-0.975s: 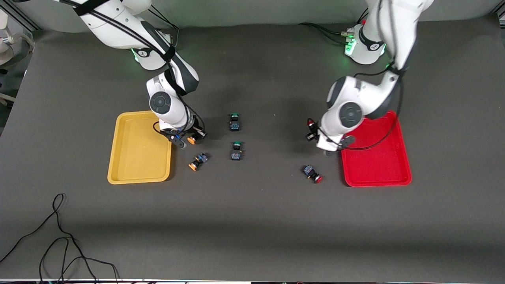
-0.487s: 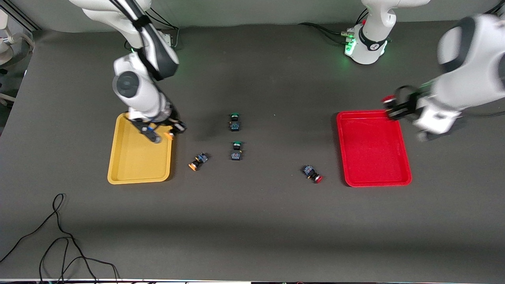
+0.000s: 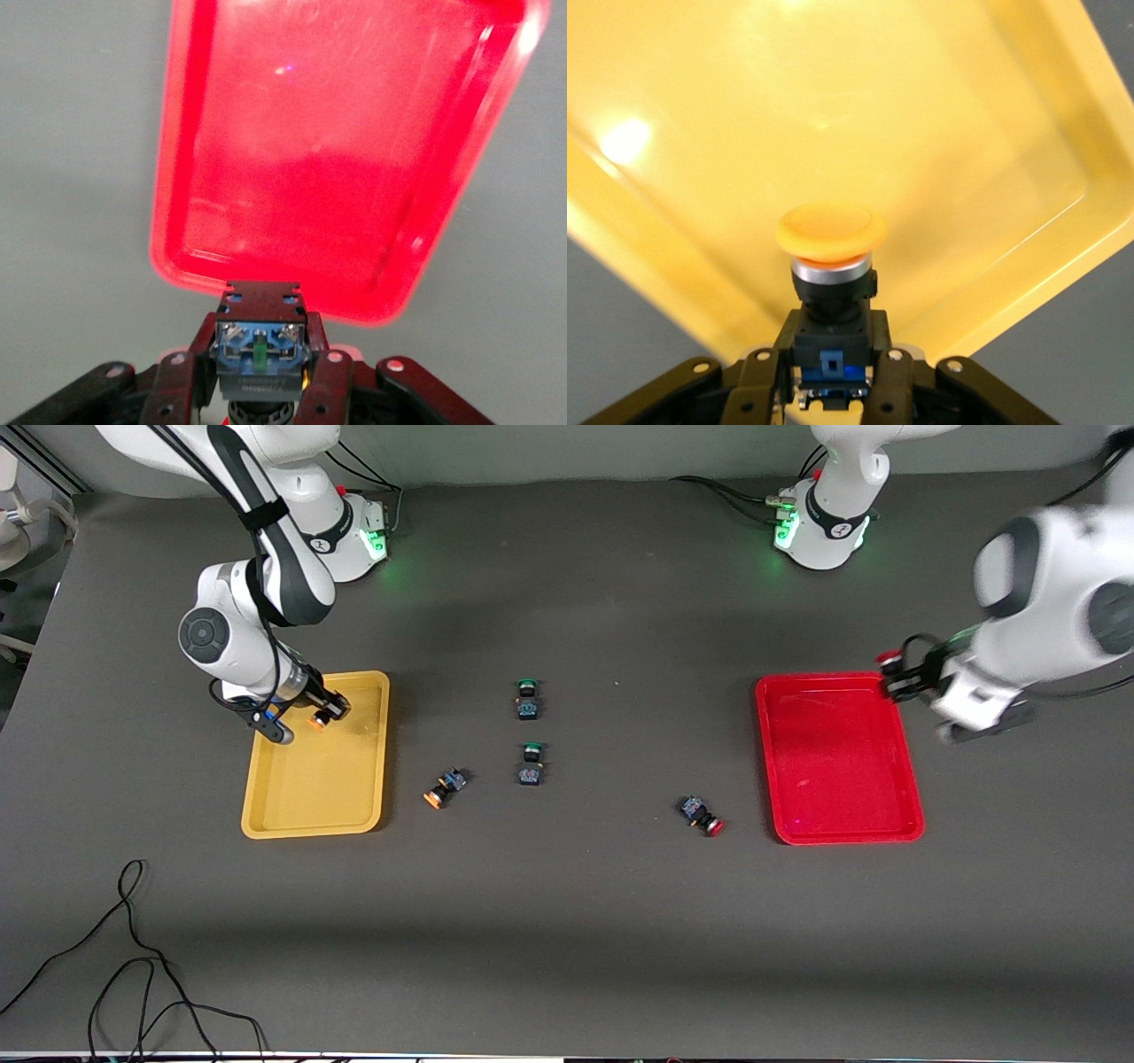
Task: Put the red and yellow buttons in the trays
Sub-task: 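Carry the yellow button into the yellow tray while the left gripper carries red into red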
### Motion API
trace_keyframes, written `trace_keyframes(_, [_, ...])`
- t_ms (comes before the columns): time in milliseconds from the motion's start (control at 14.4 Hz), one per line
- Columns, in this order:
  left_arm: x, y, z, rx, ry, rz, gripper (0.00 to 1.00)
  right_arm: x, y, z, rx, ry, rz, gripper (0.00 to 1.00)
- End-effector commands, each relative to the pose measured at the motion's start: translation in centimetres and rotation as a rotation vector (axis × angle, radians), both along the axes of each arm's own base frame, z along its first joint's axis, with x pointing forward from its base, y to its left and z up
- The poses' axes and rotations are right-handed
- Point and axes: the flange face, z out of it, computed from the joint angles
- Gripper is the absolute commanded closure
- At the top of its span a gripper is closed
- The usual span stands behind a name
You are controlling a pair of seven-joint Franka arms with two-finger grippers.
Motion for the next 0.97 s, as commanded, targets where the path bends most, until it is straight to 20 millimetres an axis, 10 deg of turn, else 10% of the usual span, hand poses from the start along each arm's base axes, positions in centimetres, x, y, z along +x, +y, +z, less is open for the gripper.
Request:
trace_keyframes(0, [1.6,-0.5,-6.9,0.005,-0.008,0.013,1.0,0.3,-2.4,-0.7,0.022,-0.028,0.052,0.92])
trace_keyframes(209, [1.5,-1.5,-12.3,-0.003,-0.002,0.002,1.0,0.2,-2.0,-1.2,0.026,-0.027,0.042,0.9])
trace_keyframes(278, [1.4,-1.6,-12.6,-0.002,0.001,0.002,0.7,0.2,-2.0,-1.4,0.037,-0.026,0.026,0.9])
trace_keyframes(348, [1.5,-1.7,-12.6,-0.003,0.0,0.001,0.1,0.1,-2.0,-2.0,0.039,-0.013,0.021,0.86])
trace_keyframes(487, [1.7,-1.4,-10.1,0.0,0.001,0.003,0.0,0.2,-2.1,-2.4,0.037,-0.007,0.016,0.01])
trace_keyframes(627, [1.7,-2.2,-3.0,0.01,0.001,-0.002,0.0,1.0,-1.7,-1.1,0.041,-0.011,0.01,0.0])
trace_keyframes(905, [-0.7,-3.9,17.9,0.028,-0.077,-0.031,0.0,6.0,3.6,4.4,0.058,-0.028,0.006,0.0])
